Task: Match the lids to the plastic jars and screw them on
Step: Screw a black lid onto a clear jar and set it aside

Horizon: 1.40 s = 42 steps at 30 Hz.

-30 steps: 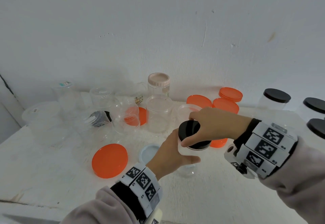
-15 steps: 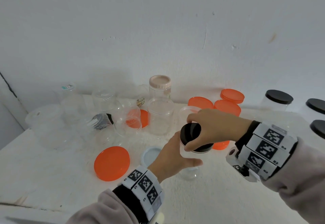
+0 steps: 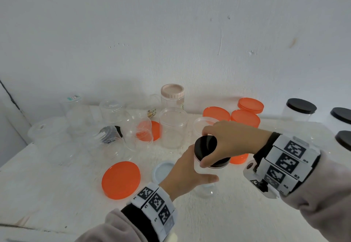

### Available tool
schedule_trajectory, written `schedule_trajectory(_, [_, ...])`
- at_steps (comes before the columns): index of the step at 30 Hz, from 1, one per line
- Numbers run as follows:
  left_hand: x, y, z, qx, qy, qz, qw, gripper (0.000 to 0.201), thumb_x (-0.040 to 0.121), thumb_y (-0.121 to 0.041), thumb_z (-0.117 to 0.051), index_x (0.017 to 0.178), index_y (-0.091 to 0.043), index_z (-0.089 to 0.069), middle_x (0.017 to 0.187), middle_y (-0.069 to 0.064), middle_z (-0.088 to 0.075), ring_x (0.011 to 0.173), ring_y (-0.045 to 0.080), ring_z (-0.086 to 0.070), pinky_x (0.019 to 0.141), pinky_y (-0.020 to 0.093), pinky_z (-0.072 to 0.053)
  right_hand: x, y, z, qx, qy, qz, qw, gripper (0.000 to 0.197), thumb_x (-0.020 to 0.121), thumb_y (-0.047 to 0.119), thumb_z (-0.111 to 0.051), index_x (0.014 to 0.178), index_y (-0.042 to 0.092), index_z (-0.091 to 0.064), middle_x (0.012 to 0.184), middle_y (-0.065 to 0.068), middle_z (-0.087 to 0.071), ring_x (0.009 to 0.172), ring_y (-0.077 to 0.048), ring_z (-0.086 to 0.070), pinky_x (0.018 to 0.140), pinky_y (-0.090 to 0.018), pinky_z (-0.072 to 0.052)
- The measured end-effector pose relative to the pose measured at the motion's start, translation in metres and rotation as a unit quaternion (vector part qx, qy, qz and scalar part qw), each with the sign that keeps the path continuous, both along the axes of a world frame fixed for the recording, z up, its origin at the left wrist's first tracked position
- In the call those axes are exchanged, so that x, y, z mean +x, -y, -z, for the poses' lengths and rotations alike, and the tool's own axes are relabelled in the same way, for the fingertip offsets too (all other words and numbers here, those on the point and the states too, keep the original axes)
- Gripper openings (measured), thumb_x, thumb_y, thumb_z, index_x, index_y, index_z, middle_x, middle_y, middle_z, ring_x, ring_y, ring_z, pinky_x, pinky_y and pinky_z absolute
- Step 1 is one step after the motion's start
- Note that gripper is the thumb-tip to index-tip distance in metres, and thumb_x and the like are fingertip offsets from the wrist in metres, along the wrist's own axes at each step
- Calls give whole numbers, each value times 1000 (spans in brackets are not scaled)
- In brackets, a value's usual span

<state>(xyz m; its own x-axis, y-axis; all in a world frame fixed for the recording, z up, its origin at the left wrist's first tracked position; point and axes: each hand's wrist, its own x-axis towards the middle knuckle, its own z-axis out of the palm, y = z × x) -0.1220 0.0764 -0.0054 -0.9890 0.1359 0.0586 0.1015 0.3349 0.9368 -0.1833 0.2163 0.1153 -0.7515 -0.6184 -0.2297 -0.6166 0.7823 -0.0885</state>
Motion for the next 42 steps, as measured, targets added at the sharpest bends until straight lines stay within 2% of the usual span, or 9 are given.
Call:
schedule_trajectory(3, [-1,0,-1,-4,6,1,1000,76,67,-33,-85,126,-44,-37,124,-24,-52,116,-6,-48,92,13,-39,0,1,0,18,9,26,999,77,59,80,-64,110,24,-52,92,9,-53,82,-10,-54,62,-24,-42])
schedule_trajectory(8, [-1,0,-2,-20,2,-3,1000,72,67,-35,-85,110,-58,-32,117,-32,-50,107,-23,-43,80,2,-35,-2,-2,-11,37,93,-18,995,89,66,51,-78,141,44,-30,122,15,-39,117,-11,-41,94,-31,-44])
schedule_trajectory(17, [0,0,3,-1,7,-6,1000,80,65,-38,-85,130,-40,-38,124,-22,-52,118,-4,-47,96,18,-39,2,0,-1,1,-7,11,1000,73,58,79,-64,108,27,-55,90,11,-52,84,-9,-53,67,-27,-47])
schedule_trajectory(22, [0,-1,3,-17,-1,-16,1000,79,66,-38,-85,128,-40,-36,121,-25,-52,113,-10,-47,87,10,-37,2,-1,-4,19,72,-9,997,82,67,62,-72,137,37,-38,117,12,-45,105,-11,-47,85,-28,-46])
schedule_trajectory(26, [0,-2,3,-19,0,-20,1000,76,66,-38,-85,123,-45,-35,118,-28,-52,109,-16,-46,82,5,-37,2,1,-7,13,50,-35,998,86,67,55,-76,141,41,-36,120,13,-45,109,-9,-41,84,-25,-40])
schedule_trajectory(29, [0,-2,4,-24,-1,-20,1000,79,66,-40,-84,128,-40,-36,121,-24,-52,112,-9,-47,85,8,-36,3,1,-8,0,38,-34,999,77,64,59,-75,133,37,-47,115,15,-52,105,-9,-48,84,-25,-46])
schedule_trajectory(34, [-1,-1,5,-7,8,-11,1000,83,63,-42,-84,131,-38,-37,122,-23,-53,115,-4,-49,95,18,-41,6,4,-3,-9,1,-4,1000,63,64,69,-69,109,26,-57,88,12,-56,81,-7,-53,63,-22,-45])
schedule_trajectory(39, [-1,-1,4,-15,0,-11,1000,81,64,-42,-84,129,-41,-35,123,-24,-52,115,-9,-47,94,14,-38,7,4,-9,40,85,-20,995,83,70,52,-76,140,42,-32,122,11,-41,111,-13,-45,91,-34,-48])
schedule_trajectory(42, [-1,-2,1,-21,-15,-5,1000,84,66,-40,-84,129,-49,-30,123,-29,-50,116,-15,-44,93,9,-37,6,4,-12,33,79,-72,994,76,71,41,-77,136,48,-39,120,13,-41,110,-11,-44,90,-32,-48])
